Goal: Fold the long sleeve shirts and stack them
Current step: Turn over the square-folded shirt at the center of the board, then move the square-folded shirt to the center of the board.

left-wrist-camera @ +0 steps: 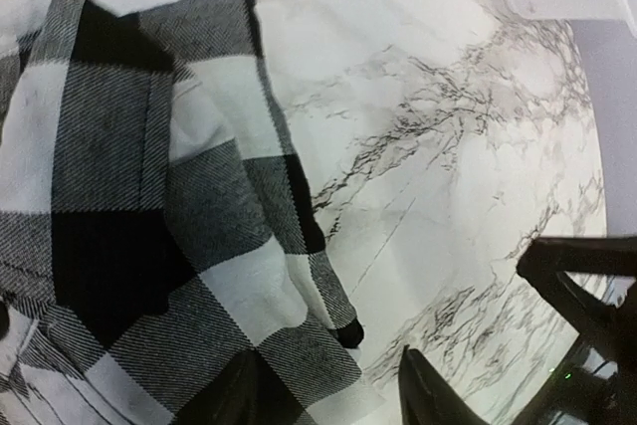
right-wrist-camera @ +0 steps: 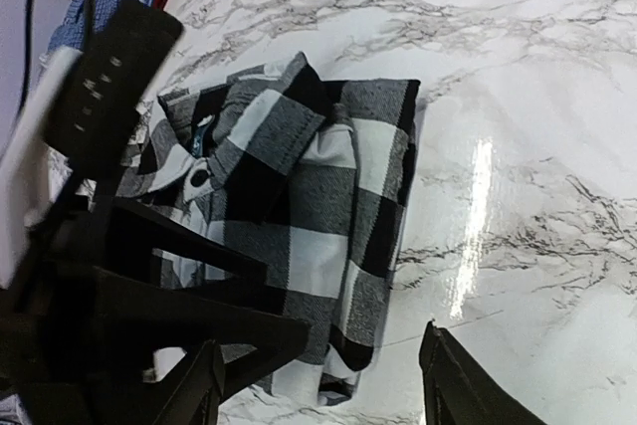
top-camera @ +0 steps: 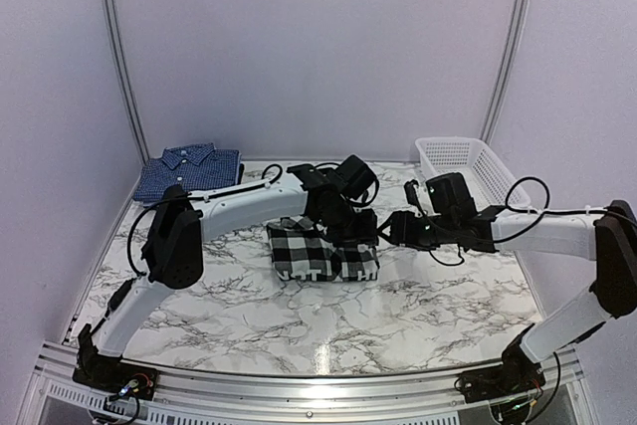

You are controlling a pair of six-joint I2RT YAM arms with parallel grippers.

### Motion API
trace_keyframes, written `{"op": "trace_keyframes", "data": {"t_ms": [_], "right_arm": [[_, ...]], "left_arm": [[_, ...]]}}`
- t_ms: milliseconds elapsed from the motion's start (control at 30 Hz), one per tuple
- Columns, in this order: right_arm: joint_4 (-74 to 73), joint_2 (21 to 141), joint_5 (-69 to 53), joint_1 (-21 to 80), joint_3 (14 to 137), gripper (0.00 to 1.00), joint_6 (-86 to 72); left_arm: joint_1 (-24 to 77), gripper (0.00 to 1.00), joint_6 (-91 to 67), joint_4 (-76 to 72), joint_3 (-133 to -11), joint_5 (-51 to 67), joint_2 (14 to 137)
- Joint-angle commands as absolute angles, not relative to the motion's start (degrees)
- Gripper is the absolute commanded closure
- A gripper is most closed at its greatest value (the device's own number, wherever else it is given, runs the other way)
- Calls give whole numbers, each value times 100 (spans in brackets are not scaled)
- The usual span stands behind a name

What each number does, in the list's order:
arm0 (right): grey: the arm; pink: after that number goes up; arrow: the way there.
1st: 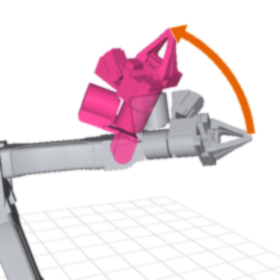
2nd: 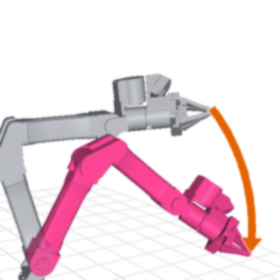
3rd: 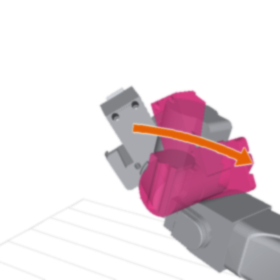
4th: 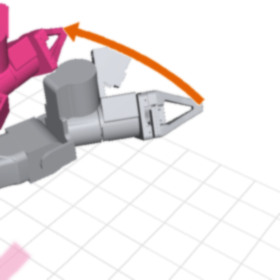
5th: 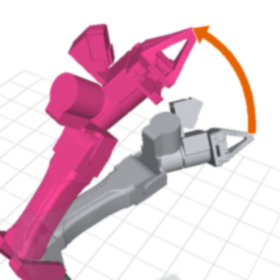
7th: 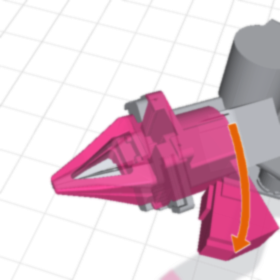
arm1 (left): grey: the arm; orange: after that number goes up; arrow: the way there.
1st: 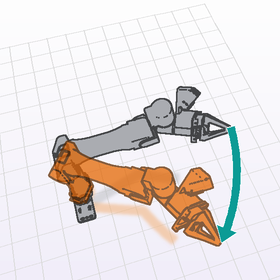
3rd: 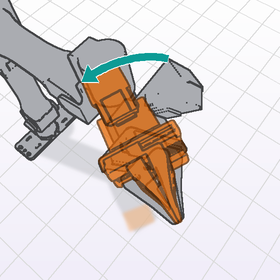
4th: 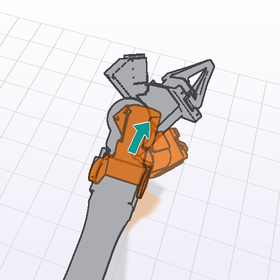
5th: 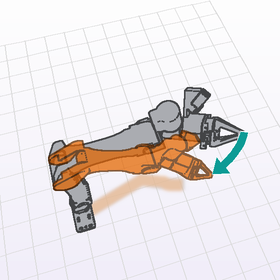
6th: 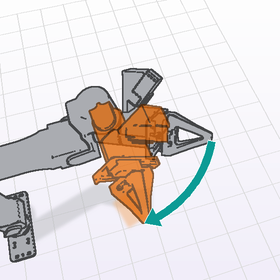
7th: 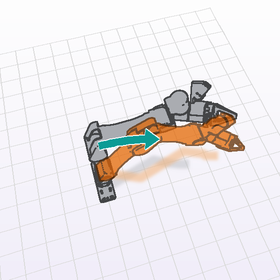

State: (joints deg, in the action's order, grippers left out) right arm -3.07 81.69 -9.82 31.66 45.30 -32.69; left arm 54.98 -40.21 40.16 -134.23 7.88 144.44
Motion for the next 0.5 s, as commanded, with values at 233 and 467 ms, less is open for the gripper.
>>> {"op": "trace_keyframes", "data": {"t_ms": [233,467], "right_arm": [[-425,9056,-1063,3209,5043,33,-2698],[-443,9865,-1089,3315,5594,32,-2469]], "left_arm": [[5125,33,-3824,3912,-11743,-438,12114],[4260,29,-3689,2223,-8208,1028,10431]]}}
